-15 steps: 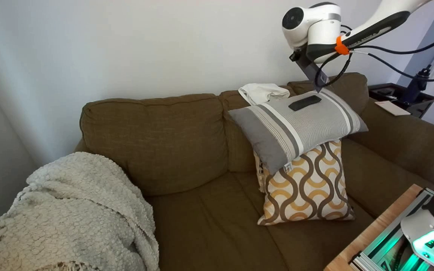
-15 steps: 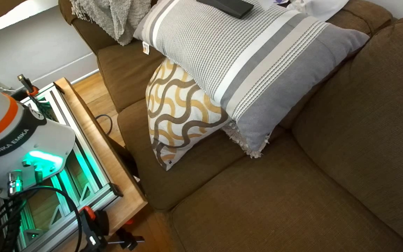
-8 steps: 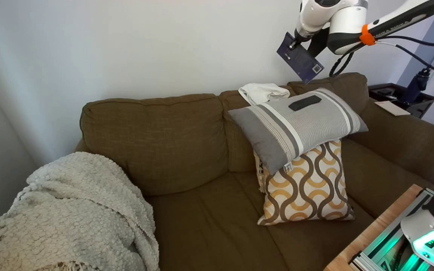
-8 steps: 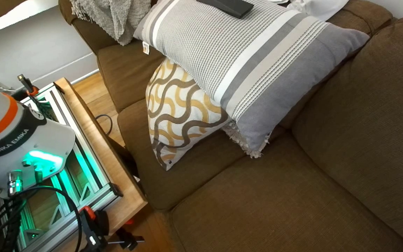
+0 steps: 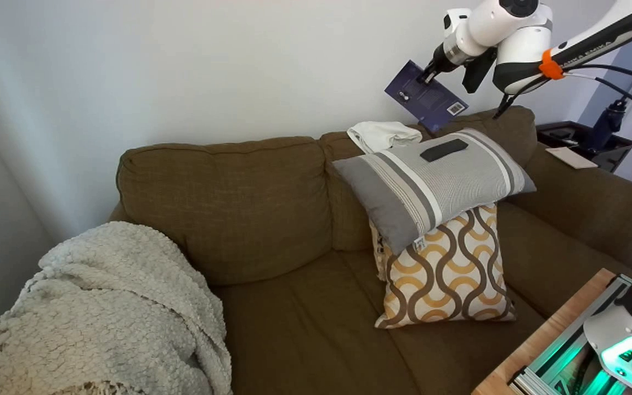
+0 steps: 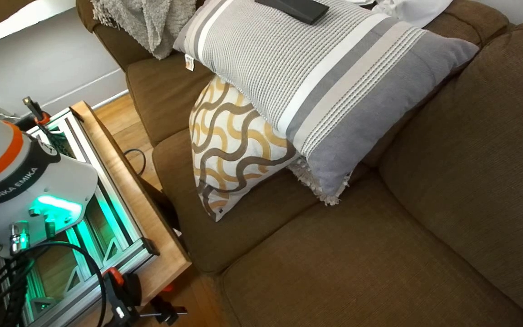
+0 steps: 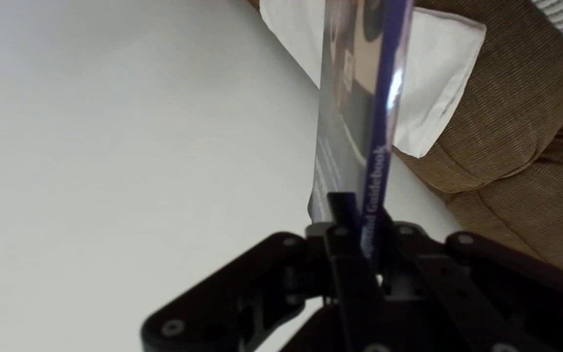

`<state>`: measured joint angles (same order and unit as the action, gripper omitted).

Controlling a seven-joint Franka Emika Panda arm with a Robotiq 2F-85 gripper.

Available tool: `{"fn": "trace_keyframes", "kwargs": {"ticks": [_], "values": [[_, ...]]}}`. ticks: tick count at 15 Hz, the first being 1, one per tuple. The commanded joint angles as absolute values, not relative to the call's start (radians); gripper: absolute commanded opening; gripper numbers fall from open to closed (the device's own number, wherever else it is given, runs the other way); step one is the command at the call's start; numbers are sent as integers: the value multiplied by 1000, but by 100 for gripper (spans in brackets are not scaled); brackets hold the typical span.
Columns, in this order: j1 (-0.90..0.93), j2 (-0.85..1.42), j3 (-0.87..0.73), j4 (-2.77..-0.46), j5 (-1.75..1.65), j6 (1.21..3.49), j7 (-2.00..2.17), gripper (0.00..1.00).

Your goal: Put the blue book on the backrest of the sofa

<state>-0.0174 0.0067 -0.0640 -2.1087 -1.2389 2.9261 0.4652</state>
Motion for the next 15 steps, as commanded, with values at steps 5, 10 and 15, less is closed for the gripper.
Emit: {"fn": "trace_keyframes", "kwargs": {"ticks": [5,10,15], "values": [[-12,69,-58,-2028,-1331,2949,359,3],[-21,237,-58,-1876,-1325,2957,98,3],[-27,418,-62,-1672,-1345,2963,-122,3]]}}
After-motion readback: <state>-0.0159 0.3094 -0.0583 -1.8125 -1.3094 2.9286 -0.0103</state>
